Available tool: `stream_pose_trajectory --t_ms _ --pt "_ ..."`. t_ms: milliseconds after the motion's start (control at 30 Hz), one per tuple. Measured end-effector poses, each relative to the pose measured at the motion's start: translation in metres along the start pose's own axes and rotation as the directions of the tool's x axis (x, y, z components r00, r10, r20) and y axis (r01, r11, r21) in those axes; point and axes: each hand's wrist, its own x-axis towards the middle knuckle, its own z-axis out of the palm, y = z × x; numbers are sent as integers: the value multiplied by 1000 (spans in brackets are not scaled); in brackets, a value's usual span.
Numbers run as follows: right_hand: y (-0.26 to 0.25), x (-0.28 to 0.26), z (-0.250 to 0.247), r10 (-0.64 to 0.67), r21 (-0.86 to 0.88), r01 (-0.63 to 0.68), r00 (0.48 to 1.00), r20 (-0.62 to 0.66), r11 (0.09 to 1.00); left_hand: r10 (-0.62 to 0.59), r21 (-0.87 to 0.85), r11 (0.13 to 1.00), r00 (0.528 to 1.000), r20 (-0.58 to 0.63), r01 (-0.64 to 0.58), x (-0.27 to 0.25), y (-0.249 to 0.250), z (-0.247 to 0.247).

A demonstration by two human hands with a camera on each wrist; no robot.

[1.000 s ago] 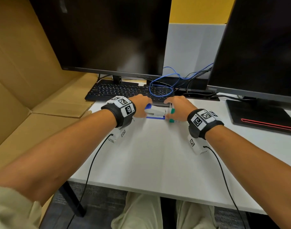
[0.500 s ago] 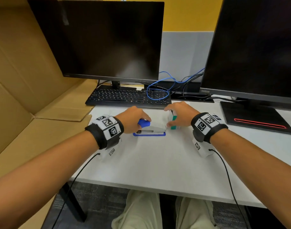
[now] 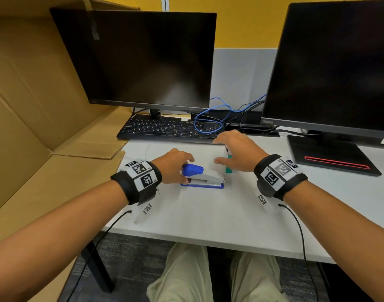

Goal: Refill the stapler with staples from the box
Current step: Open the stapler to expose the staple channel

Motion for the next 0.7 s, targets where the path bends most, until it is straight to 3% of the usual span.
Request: stream_pose_trajectory --t_ms 67,233,700 --pt "-10 -4 3 -47 37 47 999 9 998 -17 11 1000 1000 3 17 1 -2 3" --pt "-34 -5 12 -115 38 108 958 262 993 -31 8 999 999 -11 31 7 1 11" --pt "-39 0 13 -153 185 125 977 145 975 -5 -57 998 999 -45 3 19 13 9"
